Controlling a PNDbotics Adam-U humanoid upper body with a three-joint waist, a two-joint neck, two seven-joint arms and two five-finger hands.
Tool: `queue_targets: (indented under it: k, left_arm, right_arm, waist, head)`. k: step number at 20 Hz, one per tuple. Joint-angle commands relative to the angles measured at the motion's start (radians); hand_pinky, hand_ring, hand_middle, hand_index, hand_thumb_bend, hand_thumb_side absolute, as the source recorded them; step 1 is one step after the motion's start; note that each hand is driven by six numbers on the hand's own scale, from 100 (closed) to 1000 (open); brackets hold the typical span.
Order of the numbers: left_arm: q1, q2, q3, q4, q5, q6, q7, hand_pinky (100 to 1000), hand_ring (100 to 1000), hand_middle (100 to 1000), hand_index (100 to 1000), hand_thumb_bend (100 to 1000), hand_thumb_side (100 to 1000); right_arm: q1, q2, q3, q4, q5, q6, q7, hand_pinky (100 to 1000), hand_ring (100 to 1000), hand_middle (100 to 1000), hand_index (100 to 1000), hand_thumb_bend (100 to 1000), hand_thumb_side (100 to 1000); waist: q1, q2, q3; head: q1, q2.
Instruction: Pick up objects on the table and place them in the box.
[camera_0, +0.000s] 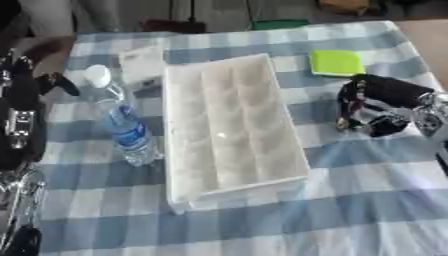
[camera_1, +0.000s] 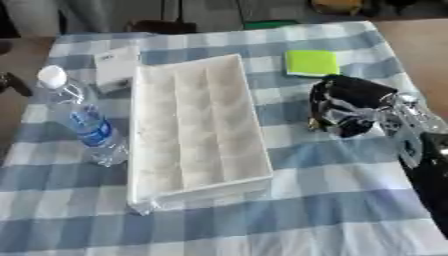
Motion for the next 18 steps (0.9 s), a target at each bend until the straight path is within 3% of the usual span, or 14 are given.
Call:
queue_targets:
  k: [1,18]
  left_arm:
    - [-0.006,0.008,0.002,-0.021,0.003,0.0,-0.002,416,802,929,872,507,486]
    - [-0.003,0.008,0.003,-0.021,0.001,0.002,-0.001,415,802,929,873,504,489]
  right_arm:
    - [-0.008,-0.026,-0.004,-0.036,-0.027,0.004,0.005,982,798,688,484,354,100]
    - [-0.018,-0.052,0.007,-0.171,-0.158,0.029,0.073,976,782,682,475,334,100]
  waist:
    - [-0.001,-0.016,-0.001]
    - [-0.004,-0.017,-0.003]
  head:
    - [0.002,0.004]
    - [0.005,0.004]
